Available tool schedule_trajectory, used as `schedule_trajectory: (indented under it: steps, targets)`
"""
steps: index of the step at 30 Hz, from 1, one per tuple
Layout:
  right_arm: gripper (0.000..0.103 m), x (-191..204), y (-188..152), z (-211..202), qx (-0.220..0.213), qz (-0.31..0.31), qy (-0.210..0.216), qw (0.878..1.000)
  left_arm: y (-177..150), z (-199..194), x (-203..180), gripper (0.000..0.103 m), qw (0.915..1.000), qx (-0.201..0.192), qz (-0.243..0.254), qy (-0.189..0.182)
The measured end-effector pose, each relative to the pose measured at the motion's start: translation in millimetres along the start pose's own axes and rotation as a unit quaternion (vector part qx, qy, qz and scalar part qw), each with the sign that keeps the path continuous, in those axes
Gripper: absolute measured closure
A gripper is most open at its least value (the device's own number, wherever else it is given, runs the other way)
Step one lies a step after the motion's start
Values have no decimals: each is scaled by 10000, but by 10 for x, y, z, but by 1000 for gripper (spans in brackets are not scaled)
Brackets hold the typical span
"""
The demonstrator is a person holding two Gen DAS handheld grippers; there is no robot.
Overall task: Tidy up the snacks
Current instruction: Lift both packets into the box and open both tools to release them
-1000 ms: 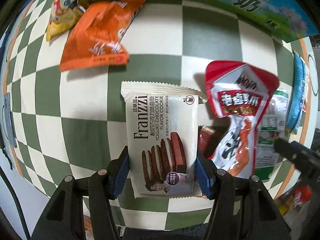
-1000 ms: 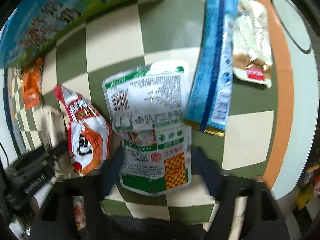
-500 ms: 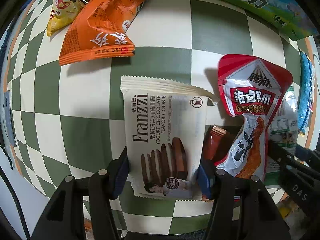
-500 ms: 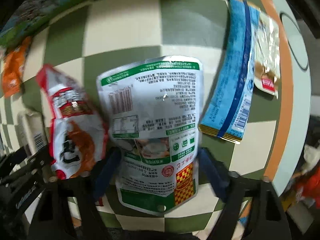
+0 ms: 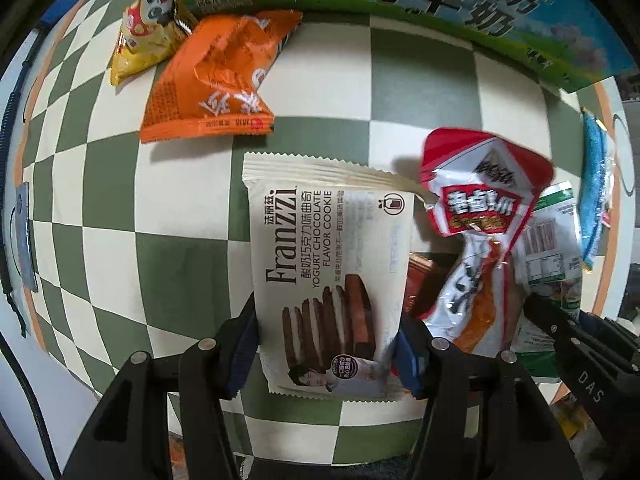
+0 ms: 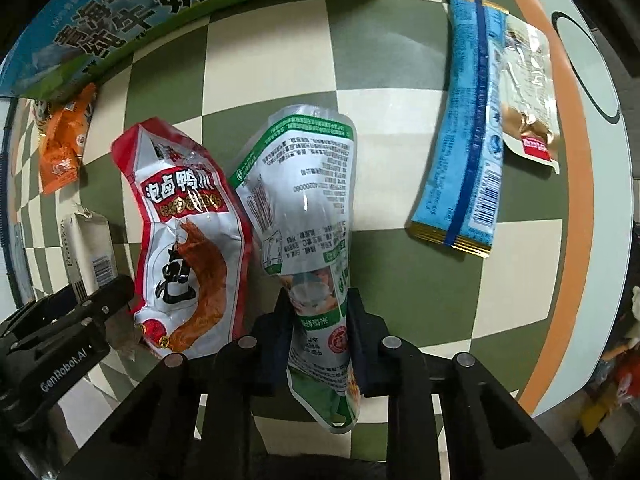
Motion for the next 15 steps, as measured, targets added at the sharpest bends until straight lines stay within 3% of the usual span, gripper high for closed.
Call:
schedule_trajectory:
  steps: [7, 15]
  targets:
    - [77, -176, -61, -365, -279, -40, 311, 9991, -37, -449, 37, 48, 9992, -312, -3, -246]
    - [77, -121, -124, -1091, -586, -41, 1057, 9927, 41, -1160, 172, 47, 9949, -805, -67, -610]
Point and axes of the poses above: each gripper's, at about its wrist camera, not at the fingertips, and z roughly the way its jaws point, x to its left, y to its top, the point moved 3 cm from there along z, roughly the way its jaws point, and after that the axes turned 12 degrees about y, right-handed, at the moved point
